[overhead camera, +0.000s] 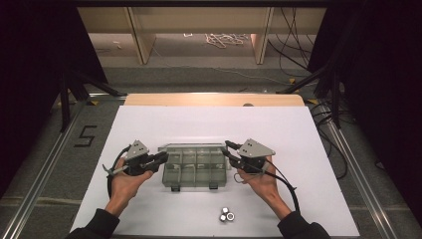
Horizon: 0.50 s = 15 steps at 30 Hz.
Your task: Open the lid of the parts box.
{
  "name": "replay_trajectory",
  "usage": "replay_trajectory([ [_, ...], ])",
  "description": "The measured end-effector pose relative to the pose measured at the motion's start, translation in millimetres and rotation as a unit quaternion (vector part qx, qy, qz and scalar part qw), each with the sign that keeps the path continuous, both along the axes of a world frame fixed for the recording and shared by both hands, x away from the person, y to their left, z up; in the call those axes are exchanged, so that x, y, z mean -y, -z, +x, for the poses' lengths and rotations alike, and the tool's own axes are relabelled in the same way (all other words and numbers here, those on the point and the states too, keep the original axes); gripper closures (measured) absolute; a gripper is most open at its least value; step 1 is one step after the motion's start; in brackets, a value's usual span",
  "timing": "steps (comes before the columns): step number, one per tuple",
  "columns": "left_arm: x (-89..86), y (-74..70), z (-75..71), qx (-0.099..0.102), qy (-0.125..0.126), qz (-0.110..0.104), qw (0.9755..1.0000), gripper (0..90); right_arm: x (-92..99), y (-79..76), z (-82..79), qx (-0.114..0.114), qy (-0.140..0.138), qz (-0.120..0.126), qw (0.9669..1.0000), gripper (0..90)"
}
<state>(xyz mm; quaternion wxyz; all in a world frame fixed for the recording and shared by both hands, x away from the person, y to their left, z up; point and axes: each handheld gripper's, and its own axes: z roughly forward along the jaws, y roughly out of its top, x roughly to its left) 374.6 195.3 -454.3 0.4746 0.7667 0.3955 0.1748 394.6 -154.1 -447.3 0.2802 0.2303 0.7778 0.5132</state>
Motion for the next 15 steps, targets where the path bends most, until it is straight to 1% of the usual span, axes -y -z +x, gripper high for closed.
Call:
replay_trajectory([
  [1, 0.0, 1.1, 0.2, -0.003, 0.002, 0.005, 1.0000, 75.6, 0.2, -0.3, 0.0, 0.002, 0.003, 0.001, 1.0000, 71.6],
  [2, 0.4, 2.1, -0.5, -0.007, 0.000, 0.006, 1.0000, 73.8, 0.3, -0.7, -0.1, 0.000, 0.004, 0.004, 1.0000, 72.0],
  [3, 0.1, 3.5, -0.9, -0.012, 0.000, 0.006, 0.9999, 70.2, 0.7, -1.3, 0.3, 0.003, 0.004, 0.003, 1.0000, 72.3],
  [5, 0.0, 5.1, -2.3, -0.017, 0.002, 0.011, 0.9998, 69.5, 0.9, -1.6, 0.3, 0.002, 0.001, 0.001, 1.0000, 72.4],
  [6, -0.8, 6.2, -2.4, -0.018, 0.005, 0.015, 0.9997, 68.2, 1.0, -1.9, 0.0, 0.001, 0.003, 0.000, 1.0000, 72.5],
  [8, -1.2, 7.7, -4.4, -0.031, 0.000, 0.016, 0.9994, 63.8, 0.6, -2.1, 0.0, 0.002, 0.003, 0.001, 1.0000, 72.7],
  [10, -2.2, 9.3, -6.9, -0.036, 0.000, 0.020, 0.9991, 61.1, 0.5, -2.4, -0.1, 0.000, 0.003, 0.002, 1.0000, 72.8],
  [11, -3.5, 9.4, -8.1, -0.042, 0.007, 0.027, 0.9987, 60.3, 0.3, -2.5, -0.7, -0.004, 0.004, 0.003, 1.0000, 72.9],
  [12, -2.6, 10.1, -9.5, -0.043, 0.005, 0.028, 0.9987, 59.2, 0.1, -2.5, -1.1, -0.009, 0.004, 0.003, 0.9999, 73.0],
  [13, -3.9, 9.9, -10.3, -0.046, 0.011, 0.043, 0.9979, 57.6, 0.0, -2.6, -1.2, -0.009, 0.003, 0.004, 0.9999, 73.0],
  [14, -4.5, 9.8, -11.0, -0.056, 0.016, 0.053, 0.9969, 56.2, 0.1, -2.5, -1.0, -0.009, 0.004, 0.003, 0.9999, 73.0],
  [15, -0.2, 12.7, -12.3, -0.051, -0.001, 0.033, 0.9981, 54.9, 0.2, -2.6, -1.0, -0.009, 0.005, 0.005, 0.9999, 73.1],
])
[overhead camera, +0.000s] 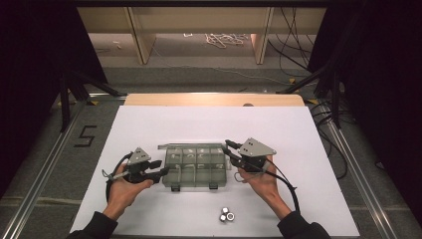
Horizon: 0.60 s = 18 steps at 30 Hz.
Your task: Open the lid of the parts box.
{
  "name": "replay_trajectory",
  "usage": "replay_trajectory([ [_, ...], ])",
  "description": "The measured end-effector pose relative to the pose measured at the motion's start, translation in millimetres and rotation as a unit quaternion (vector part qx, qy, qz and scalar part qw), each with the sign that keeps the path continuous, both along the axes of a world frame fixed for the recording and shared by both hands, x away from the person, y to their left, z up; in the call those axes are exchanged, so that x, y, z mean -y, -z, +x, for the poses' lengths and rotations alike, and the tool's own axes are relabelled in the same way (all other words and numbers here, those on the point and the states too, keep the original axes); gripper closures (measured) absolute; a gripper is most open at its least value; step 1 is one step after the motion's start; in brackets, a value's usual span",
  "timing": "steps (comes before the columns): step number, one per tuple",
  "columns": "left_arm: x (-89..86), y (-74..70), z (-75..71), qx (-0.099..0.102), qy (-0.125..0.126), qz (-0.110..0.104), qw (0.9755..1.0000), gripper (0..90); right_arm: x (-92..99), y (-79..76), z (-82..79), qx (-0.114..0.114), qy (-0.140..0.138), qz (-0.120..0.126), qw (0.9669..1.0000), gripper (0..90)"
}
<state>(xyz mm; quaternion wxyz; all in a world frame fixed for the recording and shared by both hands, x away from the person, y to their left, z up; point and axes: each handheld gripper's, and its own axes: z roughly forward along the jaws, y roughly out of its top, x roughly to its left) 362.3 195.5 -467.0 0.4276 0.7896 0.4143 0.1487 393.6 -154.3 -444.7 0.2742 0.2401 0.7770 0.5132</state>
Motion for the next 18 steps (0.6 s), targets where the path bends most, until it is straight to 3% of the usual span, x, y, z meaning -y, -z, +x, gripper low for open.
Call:
replay_trajectory([
  [1, -2.4, -0.4, 0.0, -0.006, 0.015, 0.017, 0.9997, 54.8, 0.1, -0.1, -0.1, -0.001, -0.002, 0.000, 1.0000, 73.2],
  [3, -0.2, 2.1, -1.4, -0.013, 0.014, 0.013, 0.9997, 54.5, 0.1, -1.1, 0.8, 0.009, 0.004, 0.003, 0.9999, 73.6],
  [5, -1.7, 2.4, -1.6, -0.019, 0.022, 0.025, 0.9992, 54.5, 0.3, -1.2, 1.3, 0.012, 0.005, 0.001, 0.9999, 73.6],
  [7, -1.0, 3.4, -2.1, -0.019, 0.016, 0.017, 0.9996, 54.7, -0.1, -1.3, 1.6, 0.007, 0.007, 0.005, 0.9999, 73.7],
  [9, -3.5, 3.2, -3.1, -0.022, 0.023, 0.028, 0.9991, 55.0, -0.7, -1.5, 1.9, 0.001, 0.010, 0.008, 0.9999, 73.8],
  [11, -3.9, 4.9, -4.0, -0.027, 0.023, 0.024, 0.9991, 55.6, -0.9, -2.1, 3.5, 0.010, 0.012, 0.006, 0.9999, 73.9],
  [13, -2.9, 7.0, -4.5, -0.028, 0.019, 0.019, 0.9992, 57.3, -2.1, -2.6, 3.1, -0.001, 0.014, 0.008, 0.9999, 73.9],
  [15, -4.6, 7.0, -4.2, -0.036, 0.038, 0.028, 0.9982, 58.8, -2.0, -3.2, 5.6, 0.009, 0.014, 0.007, 0.9998, 73.9],
  [16, -2.8, 8.0, -5.0, -0.034, 0.033, 0.021, 0.9987, 60.4, -2.9, -3.1, 5.4, 0.000, 0.017, 0.010, 0.9998, 73.9],
  [18, -0.9, 8.3, -5.2, -0.032, 0.030, 0.021, 0.9988, 62.1, -3.8, -3.4, 7.2, 0.003, 0.023, 0.013, 0.9996, 74.2],
])
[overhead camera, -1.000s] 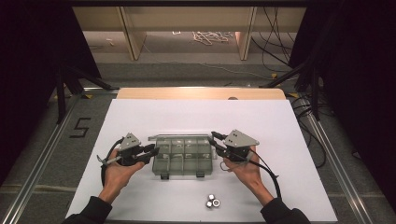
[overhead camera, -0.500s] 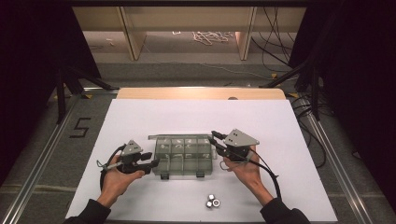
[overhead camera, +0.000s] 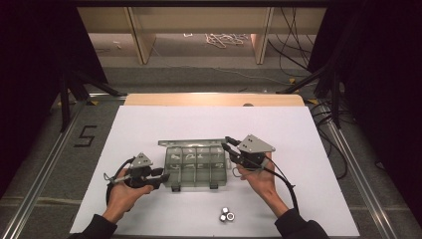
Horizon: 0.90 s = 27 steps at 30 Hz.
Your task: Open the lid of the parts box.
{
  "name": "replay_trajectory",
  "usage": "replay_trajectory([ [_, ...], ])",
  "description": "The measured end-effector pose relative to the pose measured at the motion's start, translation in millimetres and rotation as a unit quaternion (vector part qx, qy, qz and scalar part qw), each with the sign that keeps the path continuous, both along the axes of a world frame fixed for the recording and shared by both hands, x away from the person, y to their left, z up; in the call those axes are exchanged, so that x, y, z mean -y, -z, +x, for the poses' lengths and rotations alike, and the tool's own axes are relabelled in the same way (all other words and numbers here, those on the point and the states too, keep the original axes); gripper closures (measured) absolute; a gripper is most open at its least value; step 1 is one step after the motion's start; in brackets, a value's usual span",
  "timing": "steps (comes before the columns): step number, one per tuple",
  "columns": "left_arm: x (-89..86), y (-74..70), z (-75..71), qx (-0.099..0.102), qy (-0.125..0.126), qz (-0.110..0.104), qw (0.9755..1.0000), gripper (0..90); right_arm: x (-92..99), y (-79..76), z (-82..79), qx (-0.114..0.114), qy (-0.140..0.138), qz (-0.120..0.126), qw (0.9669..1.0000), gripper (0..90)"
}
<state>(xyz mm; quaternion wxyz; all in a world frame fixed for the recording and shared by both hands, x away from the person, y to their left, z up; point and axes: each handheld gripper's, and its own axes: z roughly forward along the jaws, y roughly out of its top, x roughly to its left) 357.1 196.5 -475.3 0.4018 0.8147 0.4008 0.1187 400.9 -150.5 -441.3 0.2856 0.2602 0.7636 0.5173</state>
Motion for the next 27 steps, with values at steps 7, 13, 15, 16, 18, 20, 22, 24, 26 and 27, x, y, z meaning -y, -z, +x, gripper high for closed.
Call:
replay_trajectory([
  [7, -2.1, 0.2, -0.4, -0.002, 0.010, 0.005, 0.9999, 63.0, -1.3, -1.5, 5.2, 0.001, 0.013, 0.008, 0.9999, 75.5],
  [13, -1.3, 0.9, -1.2, -0.002, 0.005, 0.000, 1.0000, 63.2, -3.2, -2.5, 8.9, -0.012, 0.030, 0.024, 0.9992, 77.5],
  [15, -0.2, 2.2, -1.7, 0.004, -0.003, -0.005, 1.0000, 63.2, -3.2, -3.3, 8.6, -0.028, 0.034, 0.029, 0.9986, 80.2],
  [16, -0.3, 2.4, -1.8, 0.005, -0.002, -0.006, 1.0000, 63.2, -3.2, -2.8, 9.9, -0.027, 0.037, 0.032, 0.9984, 80.3],
  [18, -0.3, 2.5, -2.0, 0.006, -0.005, -0.008, 0.9999, 63.3, -3.6, -2.1, 11.2, -0.032, 0.038, 0.040, 0.9979, 81.0],
  [20, -0.3, 2.5, -2.0, 0.005, -0.004, -0.007, 0.9999, 63.3, -3.4, -2.0, 11.8, -0.036, 0.045, 0.042, 0.9975, 81.4],
  [22, -0.4, 2.5, -1.9, 0.007, -0.004, -0.007, 0.9999, 63.3, -4.1, -2.2, 12.2, -0.036, 0.048, 0.042, 0.9973, 81.7],
  [24, -0.5, 2.6, -1.9, 0.006, -0.004, -0.007, 0.9999, 63.3, -4.4, -2.5, 12.4, -0.037, 0.050, 0.039, 0.9973, 82.0],
  [26, -0.5, 2.7, -2.0, 0.007, -0.005, -0.007, 0.9999, 63.3, -4.6, -2.5, 13.3, -0.033, 0.054, 0.039, 0.9972, 82.3],
  [27, -0.5, 2.7, -2.0, 0.007, -0.005, -0.007, 0.9999, 63.3, -4.8, -2.7, 13.8, -0.032, 0.055, 0.039, 0.9972, 82.5],
])
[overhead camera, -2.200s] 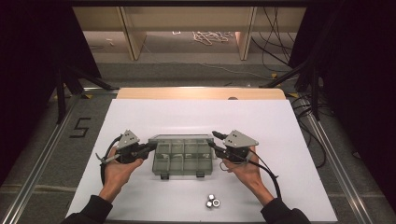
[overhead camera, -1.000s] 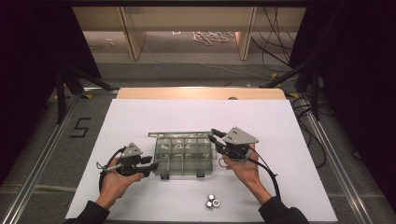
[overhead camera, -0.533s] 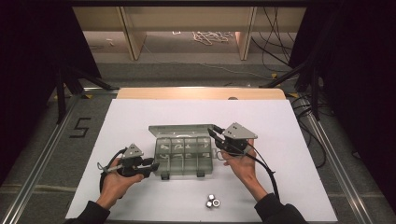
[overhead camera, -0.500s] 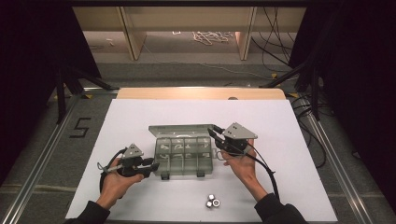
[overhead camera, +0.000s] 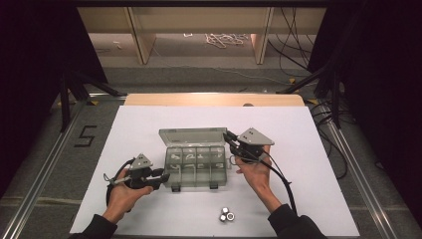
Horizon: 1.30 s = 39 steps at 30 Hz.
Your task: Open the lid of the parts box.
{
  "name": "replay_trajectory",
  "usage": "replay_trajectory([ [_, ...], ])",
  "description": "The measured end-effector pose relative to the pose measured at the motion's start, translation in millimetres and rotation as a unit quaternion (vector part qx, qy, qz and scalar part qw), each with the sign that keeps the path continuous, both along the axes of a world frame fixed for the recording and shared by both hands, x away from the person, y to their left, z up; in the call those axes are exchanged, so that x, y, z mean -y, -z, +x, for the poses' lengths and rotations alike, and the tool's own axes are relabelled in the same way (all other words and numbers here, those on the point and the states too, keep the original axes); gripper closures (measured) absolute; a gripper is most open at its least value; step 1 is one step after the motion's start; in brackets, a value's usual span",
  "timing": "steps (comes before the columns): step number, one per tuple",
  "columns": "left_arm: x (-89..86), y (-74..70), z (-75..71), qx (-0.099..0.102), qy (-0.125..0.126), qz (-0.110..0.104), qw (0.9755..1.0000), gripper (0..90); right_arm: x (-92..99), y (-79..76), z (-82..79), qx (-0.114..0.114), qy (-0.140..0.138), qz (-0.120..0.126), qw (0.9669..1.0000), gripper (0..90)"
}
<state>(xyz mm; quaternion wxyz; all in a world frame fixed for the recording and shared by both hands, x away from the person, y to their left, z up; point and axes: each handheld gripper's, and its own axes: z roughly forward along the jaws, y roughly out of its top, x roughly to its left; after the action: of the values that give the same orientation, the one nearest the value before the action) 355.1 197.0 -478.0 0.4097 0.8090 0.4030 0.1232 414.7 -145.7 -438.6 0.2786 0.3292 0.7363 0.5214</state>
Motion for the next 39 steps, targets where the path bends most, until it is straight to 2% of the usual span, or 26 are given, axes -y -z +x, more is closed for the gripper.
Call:
replay_trajectory([
  [2, -0.1, 0.2, 0.0, 0.000, -0.001, -0.001, 1.0000, 63.3, -1.1, -0.1, 1.5, 0.002, 0.001, 0.001, 1.0000, 82.8],
  [4, -2.3, -0.9, 0.6, -0.006, 0.012, 0.008, 0.9999, 63.3, -1.7, 0.0, 2.9, 0.001, 0.007, 0.002, 1.0000, 83.2],
  [6, 0.5, 0.3, -0.2, -0.005, -0.004, -0.006, 1.0000, 63.5, -2.1, 0.0, 5.3, 0.002, 0.011, 0.003, 0.9999, 83.7],
  [8, -0.2, -0.1, -0.1, -0.005, 0.001, -0.002, 1.0000, 63.5, -3.2, -0.1, 6.8, 0.002, 0.015, 0.005, 0.9999, 83.8],
  [10, -0.8, 0.0, 0.2, -0.007, 0.002, -0.002, 1.0000, 63.5, -2.6, 0.1, 9.6, 0.013, 0.020, 0.002, 0.9997, 84.0],
  [13, -0.4, 0.2, 0.2, -0.007, -0.001, -0.003, 1.0000, 63.6, -3.5, 0.0, 10.3, 0.001, 0.023, 0.009, 0.9997, 84.2],
  [14, -0.4, 0.2, 0.1, -0.006, -0.001, -0.002, 1.0000, 63.6, -3.0, 0.3, 12.6, 0.015, 0.024, 0.005, 0.9996, 84.2],
  [16, -0.6, 0.2, 0.1, -0.008, -0.001, -0.003, 1.0000, 63.7, -3.5, -0.4, 12.7, -0.003, 0.020, 0.011, 0.9997, 84.3],
  [17, -0.6, 0.3, 0.1, -0.007, -0.001, -0.003, 1.0000, 63.7, -3.0, 0.0, 15.4, 0.011, 0.024, 0.008, 0.9996, 84.3],
  [19, -0.4, 0.4, 0.0, -0.006, -0.002, -0.003, 1.0000, 63.7, -3.1, -0.2, 16.2, -0.004, 0.022, 0.013, 0.9997, 84.3],
  [22, -0.7, 0.3, 0.0, -0.006, -0.001, -0.002, 1.0000, 63.7, -1.9, 0.8, 20.9, 0.006, 0.021, 0.018, 0.9996, 84.4],
  [26, -0.7, 0.3, -0.1, -0.006, -0.001, -0.002, 1.0000, 63.7, -1.9, 1.0, 22.5, 0.004, 0.022, 0.020, 0.9995, 84.4],
  [28, -0.5, 0.4, -0.1, -0.006, -0.002, -0.003, 1.0000, 63.8, -2.5, 1.0, 22.1, -0.011, 0.019, 0.027, 0.9994, 84.3],
  [29, -0.5, 0.4, -0.2, -0.006, -0.002, -0.002, 1.0000, 63.7, -1.7, 1.0, 23.3, 0.000, 0.021, 0.021, 0.9996, 84.4],
  [30, -0.4, 0.4, -0.2, -0.006, -0.003, -0.003, 1.0000, 63.7, -2.5, 1.0, 22.9, -0.011, 0.020, 0.026, 0.9994, 84.3],
  [32, -0.3, 0.4, -0.5, -0.005, -0.003, -0.002, 1.0000, 63.8, -1.8, 1.3, 24.9, 0.002, 0.024, 0.022, 0.9995, 84.4],
  [33, -0.9, 0.1, -0.4, -0.006, 0.000, 0.001, 1.0000, 63.8, -2.3, 1.5, 24.9, -0.013, 0.021, 0.031, 0.9992, 84.4],
  [34, -1.1, 0.0, -0.4, -0.006, 0.001, 0.003, 1.0000, 63.8, -2.3, 1.5, 24.9, -0.013, 0.021, 0.031, 0.9992, 84.4],
  [35, -0.9, 0.1, -0.5, -0.006, 0.000, 0.002, 1.0000, 63.8, -1.3, 2.0, 26.9, 0.002, 0.023, 0.028, 0.9994, 84.4],
  [36, -1.0, 0.1, -0.5, -0.005, 0.001, 0.003, 1.0000, 63.8, -1.7, 2.0, 26.9, -0.012, 0.017, 0.035, 0.9992, 84.4],
  [39, -0.6, 0.3, -0.6, -0.006, -0.002, 0.000, 1.0000, 63.8, -1.9, 2.2, 27.7, -0.015, 0.021, 0.039, 0.9989, 84.4],
])
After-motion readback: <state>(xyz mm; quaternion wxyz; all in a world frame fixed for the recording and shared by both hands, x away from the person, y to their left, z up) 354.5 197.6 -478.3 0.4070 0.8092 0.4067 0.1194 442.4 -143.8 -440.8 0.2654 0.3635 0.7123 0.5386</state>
